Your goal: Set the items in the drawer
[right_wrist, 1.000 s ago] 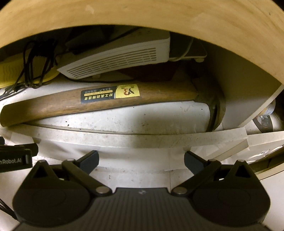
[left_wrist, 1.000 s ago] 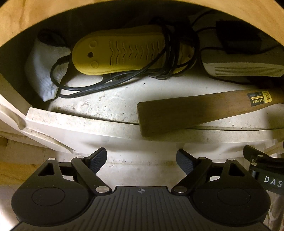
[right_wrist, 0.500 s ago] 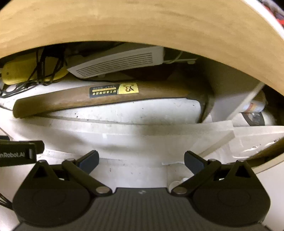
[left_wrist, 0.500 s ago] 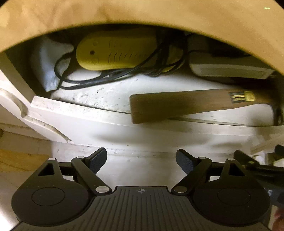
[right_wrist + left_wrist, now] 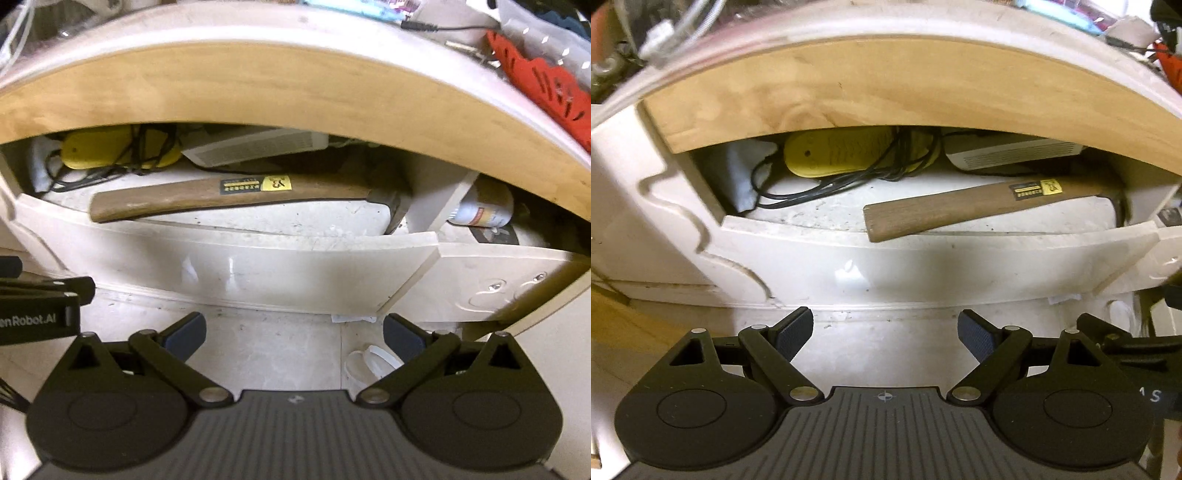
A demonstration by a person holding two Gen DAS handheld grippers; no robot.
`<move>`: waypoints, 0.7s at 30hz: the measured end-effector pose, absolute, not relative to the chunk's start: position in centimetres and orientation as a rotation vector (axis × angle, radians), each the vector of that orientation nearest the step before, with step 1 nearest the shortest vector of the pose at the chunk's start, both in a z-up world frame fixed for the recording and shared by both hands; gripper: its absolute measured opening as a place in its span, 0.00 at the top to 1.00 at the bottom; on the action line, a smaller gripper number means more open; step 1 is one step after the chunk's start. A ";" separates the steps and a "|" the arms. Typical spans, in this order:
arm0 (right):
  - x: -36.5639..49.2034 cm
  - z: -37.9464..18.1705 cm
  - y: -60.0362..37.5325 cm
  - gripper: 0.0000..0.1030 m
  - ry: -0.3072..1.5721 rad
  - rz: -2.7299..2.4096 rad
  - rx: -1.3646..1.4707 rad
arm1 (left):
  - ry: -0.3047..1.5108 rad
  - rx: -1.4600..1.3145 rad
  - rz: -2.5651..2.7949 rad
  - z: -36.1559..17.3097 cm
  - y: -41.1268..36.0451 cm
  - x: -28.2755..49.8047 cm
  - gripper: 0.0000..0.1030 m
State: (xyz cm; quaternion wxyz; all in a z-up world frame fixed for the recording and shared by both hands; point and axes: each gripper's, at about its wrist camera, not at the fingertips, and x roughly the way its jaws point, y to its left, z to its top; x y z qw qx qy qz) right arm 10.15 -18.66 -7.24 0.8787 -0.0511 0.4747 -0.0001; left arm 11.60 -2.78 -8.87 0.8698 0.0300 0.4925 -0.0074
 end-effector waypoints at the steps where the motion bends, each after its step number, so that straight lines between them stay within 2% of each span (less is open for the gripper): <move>1: 9.7 -6.8 -18.6 0.00 0.983 0.004 -0.106 | 1.028 0.053 -0.015 -8.4 -2.6 11.0 0.16; 7: 6.9 -4.3 -18.5 0.01 0.947 0.028 -0.096 | 0.983 0.061 -0.024 -5.0 -1.6 7.6 0.16; 17: 3.7 -1.8 -19.0 0.00 0.914 0.034 -0.086 | 0.937 0.042 -0.039 -2.3 -0.9 4.4 0.15; 21: 2.8 -1.1 -19.3 0.00 0.904 0.044 -0.076 | 0.914 0.037 -0.041 -1.6 -1.2 3.4 0.10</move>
